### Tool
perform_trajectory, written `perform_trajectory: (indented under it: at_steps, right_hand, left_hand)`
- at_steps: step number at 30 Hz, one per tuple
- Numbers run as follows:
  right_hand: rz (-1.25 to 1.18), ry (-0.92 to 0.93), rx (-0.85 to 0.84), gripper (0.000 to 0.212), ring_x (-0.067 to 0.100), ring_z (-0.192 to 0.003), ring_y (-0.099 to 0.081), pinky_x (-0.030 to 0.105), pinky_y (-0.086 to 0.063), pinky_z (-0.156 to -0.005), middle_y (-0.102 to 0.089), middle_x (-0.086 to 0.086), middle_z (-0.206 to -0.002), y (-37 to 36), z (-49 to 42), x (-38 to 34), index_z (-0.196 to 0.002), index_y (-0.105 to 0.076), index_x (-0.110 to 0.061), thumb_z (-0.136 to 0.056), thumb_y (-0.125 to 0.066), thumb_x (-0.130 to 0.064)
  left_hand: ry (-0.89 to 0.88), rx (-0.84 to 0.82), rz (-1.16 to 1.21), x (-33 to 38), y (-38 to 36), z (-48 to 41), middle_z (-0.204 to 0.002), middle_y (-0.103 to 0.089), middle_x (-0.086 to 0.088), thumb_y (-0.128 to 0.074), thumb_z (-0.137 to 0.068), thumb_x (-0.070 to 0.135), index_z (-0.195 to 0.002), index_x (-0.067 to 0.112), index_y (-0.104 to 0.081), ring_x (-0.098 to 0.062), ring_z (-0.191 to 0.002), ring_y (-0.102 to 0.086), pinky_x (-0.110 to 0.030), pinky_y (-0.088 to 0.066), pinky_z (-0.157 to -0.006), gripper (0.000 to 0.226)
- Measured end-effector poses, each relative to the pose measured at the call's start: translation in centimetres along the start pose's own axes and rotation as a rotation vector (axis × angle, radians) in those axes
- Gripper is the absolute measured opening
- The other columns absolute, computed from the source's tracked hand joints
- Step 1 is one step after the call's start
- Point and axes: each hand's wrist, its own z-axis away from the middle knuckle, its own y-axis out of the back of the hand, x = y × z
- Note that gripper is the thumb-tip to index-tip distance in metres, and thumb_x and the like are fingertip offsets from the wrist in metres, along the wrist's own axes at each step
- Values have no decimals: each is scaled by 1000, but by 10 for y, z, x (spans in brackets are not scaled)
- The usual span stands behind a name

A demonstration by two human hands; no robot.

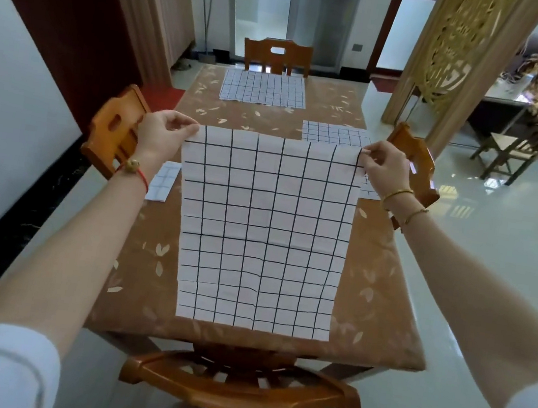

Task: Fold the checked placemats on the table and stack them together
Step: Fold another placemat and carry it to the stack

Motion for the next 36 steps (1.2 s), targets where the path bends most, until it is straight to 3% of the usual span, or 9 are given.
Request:
perform_trajectory:
  at_steps: [3, 10, 14, 19, 22, 27, 29, 32, 36]
  right_hand:
    - [31, -33, 13, 12, 13, -82, -58, 17, -47, -73, -64, 1, -91, -12, 1, 15, -98, -68, -10, -91, -60, -16]
    - [66, -109, 15, 15, 14, -81, -57, 29, -48, -78, -65, 1, -93, -39, 0, 40, -98, -69, -7, -91, -61, -18]
    - [84, -138, -2, 17, 15, -81, -55, 29, -48, -79, -58, -10, -88, -51, 3, 51, -100, -69, -6, -92, -61, -19]
    - [84, -167, -11, 15, 17, -77, -58, 39, -53, -81, -62, -6, -90, -59, 7, 66, -97, -69, -8, -91, -63, -20]
    - [68, -180, -25, 14, 22, -82, -65, 42, -55, -84, -66, -3, -91, -62, 12, 73, -96, -69, -10, -89, -65, -21]
    - [63, -208, -61, 10, 20, -85, -66, 40, -54, -86, -67, -3, -87, -66, 25, 79, -93, -70, -12, -88, -66, -20]
    - [55, -205, -78, 8, 18, -83, -64, 39, -54, -85, -66, -4, -84, -67, 32, 81, -90, -70, -13, -87, -67, -19]
    - [51, -194, -95, 4, 12, -77, -59, 39, -53, -86, -64, -6, -80, -69, 45, 86, -85, -69, -14, -86, -68, -18]
    - [92, -162, -131, 4, 10, -73, -58, 36, -54, -82, -64, -6, -79, -71, 67, 91, -82, -68, -11, -85, -67, -14]
  left_hand:
    - [35, -39, 4, -18, -10, -3, -89, -70, 1, -75, -85, 22, -87, 23, -73, -12, -85, -63, -40, -56, -91, 4]
    - [119, -74, -10, -52, -32, -9, -84, -67, 8, -75, -86, 22, -86, 22, -73, -14, -86, -63, -33, -54, -78, 2]
    - [165, -95, -45, -68, -43, -8, -82, -64, 10, -74, -88, 20, -90, 19, -73, -14, -85, -61, -39, -56, -83, 3]
    - [181, -98, -87, -79, -52, -2, -82, -62, 11, -71, -90, 24, -100, 15, -74, -9, -86, -59, -14, -45, -68, 14]
    - [192, -89, -107, -83, -56, 3, -85, -62, 9, -70, -91, 24, -102, 15, -73, -8, -87, -57, -13, -39, -62, 15]
    - [221, -88, -106, -94, -55, 10, -86, -63, 10, -70, -91, 25, -100, 16, -73, -1, -81, -55, -19, -44, -74, 13]
    - [244, -123, -89, -101, -52, 14, -93, -66, 5, -70, -90, 27, -96, 21, -73, -7, -90, -60, -19, -46, -74, 9]
    - [288, -183, -20, -118, -46, 20, -101, -70, -1, -73, -88, 27, -84, 29, -73, -22, -106, -63, -38, -53, -95, 4]
    - [317, -229, 0, -132, -42, 42, -100, -71, -1, -73, -88, 24, -88, 25, -73, -21, -104, -63, -41, -52, -97, 2]
